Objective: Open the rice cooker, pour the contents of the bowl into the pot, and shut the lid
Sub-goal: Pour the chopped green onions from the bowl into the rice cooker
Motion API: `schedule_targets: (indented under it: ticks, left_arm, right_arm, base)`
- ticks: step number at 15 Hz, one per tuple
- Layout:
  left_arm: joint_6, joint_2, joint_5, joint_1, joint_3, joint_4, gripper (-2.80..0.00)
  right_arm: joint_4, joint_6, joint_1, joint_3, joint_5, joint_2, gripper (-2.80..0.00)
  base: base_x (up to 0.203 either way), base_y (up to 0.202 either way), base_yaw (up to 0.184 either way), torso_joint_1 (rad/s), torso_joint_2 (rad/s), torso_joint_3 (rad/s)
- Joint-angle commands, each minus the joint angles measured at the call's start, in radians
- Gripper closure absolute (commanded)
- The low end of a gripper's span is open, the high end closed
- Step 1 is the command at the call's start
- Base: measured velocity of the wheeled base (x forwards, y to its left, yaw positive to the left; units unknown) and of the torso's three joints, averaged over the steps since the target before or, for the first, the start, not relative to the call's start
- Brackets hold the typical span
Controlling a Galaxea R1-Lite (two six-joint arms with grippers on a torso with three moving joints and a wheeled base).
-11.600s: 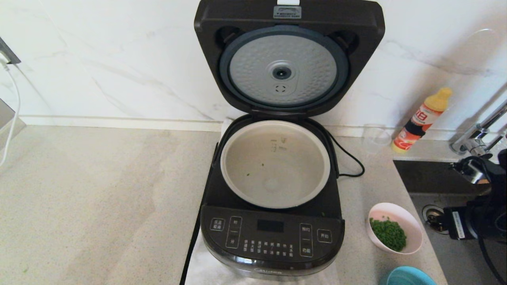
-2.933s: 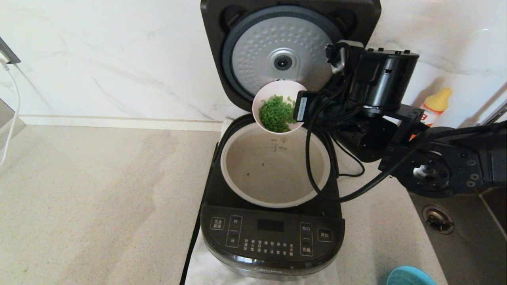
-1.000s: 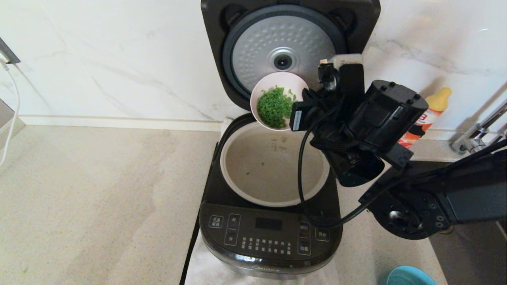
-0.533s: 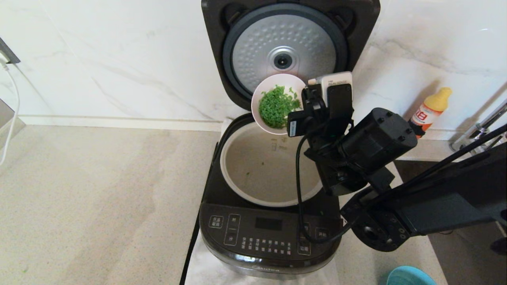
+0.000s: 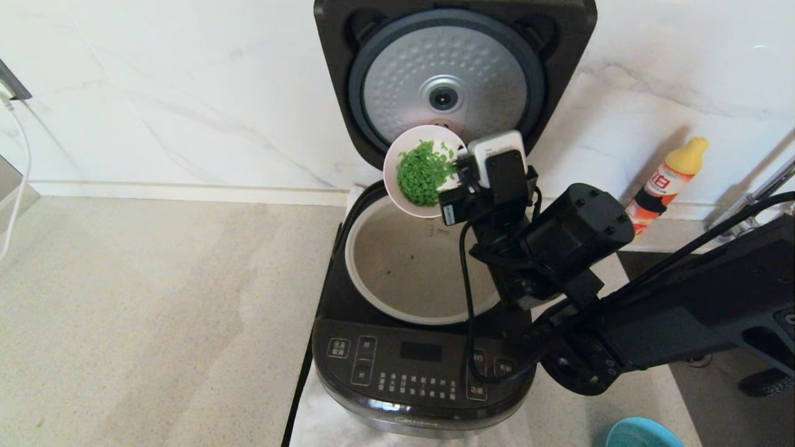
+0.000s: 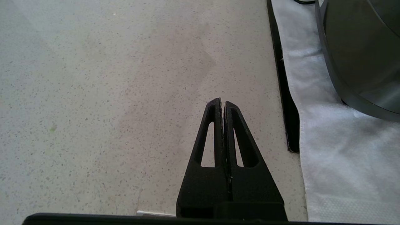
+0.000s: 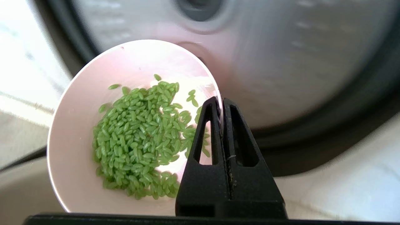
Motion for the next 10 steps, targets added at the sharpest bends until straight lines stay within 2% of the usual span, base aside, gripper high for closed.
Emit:
schedule_targets:
  ticks: [1, 4, 10]
  left_arm:
    - [0.0, 0.0, 0.0, 0.0, 0.009, -0.001, 0.0]
    - [0.0, 0.0, 0.0, 0.0, 0.009, -0.001, 0.0]
    - [0.0, 0.0, 0.0, 0.0, 0.009, -0.001, 0.0]
  right_arm:
    - [-0.008, -0.032, -0.009, -0.003, 0.023, 0.005, 0.0]
    - [-0.008, -0.048, -0.009, -0.032, 0.042, 0.0, 0.0]
    - [-0.008, -0.115, -0.061, -0.068, 0.123, -0.005, 0.0]
  base:
    - [0.0, 0.0, 0.0, 0.0, 0.0, 0.0]
    - [0.0, 0.0, 0.0, 0.0, 0.0, 0.0]
    - [0.0, 0.0, 0.0, 0.0, 0.0, 0.0]
